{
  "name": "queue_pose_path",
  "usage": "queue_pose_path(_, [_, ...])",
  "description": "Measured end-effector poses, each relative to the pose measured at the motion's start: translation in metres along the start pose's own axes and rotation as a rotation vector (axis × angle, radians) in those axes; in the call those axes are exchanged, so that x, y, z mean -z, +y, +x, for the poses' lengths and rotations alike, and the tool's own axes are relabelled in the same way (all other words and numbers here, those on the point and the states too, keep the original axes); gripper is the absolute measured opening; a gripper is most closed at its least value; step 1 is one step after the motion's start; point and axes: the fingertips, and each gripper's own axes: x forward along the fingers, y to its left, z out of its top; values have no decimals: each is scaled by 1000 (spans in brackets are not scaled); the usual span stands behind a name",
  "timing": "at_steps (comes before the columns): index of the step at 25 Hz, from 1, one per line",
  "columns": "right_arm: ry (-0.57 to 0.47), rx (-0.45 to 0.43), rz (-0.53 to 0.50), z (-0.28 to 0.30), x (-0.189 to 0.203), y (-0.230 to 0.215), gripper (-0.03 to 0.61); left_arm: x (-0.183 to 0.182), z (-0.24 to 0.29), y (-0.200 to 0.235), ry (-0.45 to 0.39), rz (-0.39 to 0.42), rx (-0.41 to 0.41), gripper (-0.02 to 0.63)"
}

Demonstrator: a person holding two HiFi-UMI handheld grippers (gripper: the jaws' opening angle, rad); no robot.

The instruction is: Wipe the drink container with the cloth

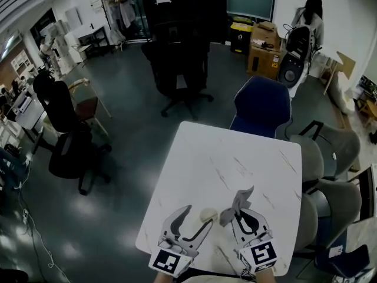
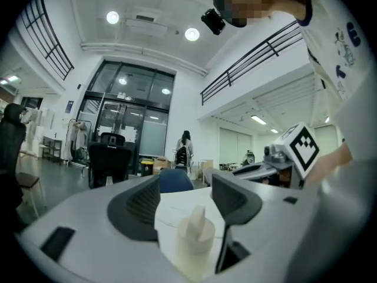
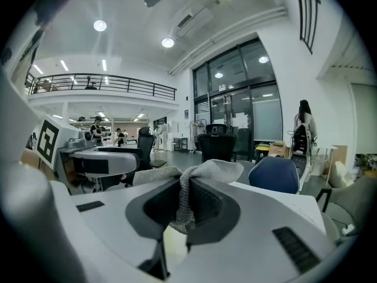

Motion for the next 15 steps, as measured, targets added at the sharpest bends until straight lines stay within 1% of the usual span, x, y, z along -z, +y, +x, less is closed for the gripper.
queue_pose_path(3, [-14,19,8,-2,-3,-3,44,-1,-1,1,0,7,-40,276])
queue_pose_path(7, [-30,36,30,-5,-6,-5,44,1,-2,1,22,14,-85,267])
queue_pose_path(8, [-32,39,41,-5,-7,-6,44,0,-2,1,22,18,-99,254])
queue_pose_path(11, [-45,43,75,-6,-9,-7,44,-3,-3,5,2,26,-148,153])
queue_pose_path(12, [-48,45,79,-5,-9,-7,44,-3,-4,6,-2,27,-159,138])
queue_pose_path(15, [-53,55,81,-5,-9,-7,44,-5,-6,7,-9,33,-176,119])
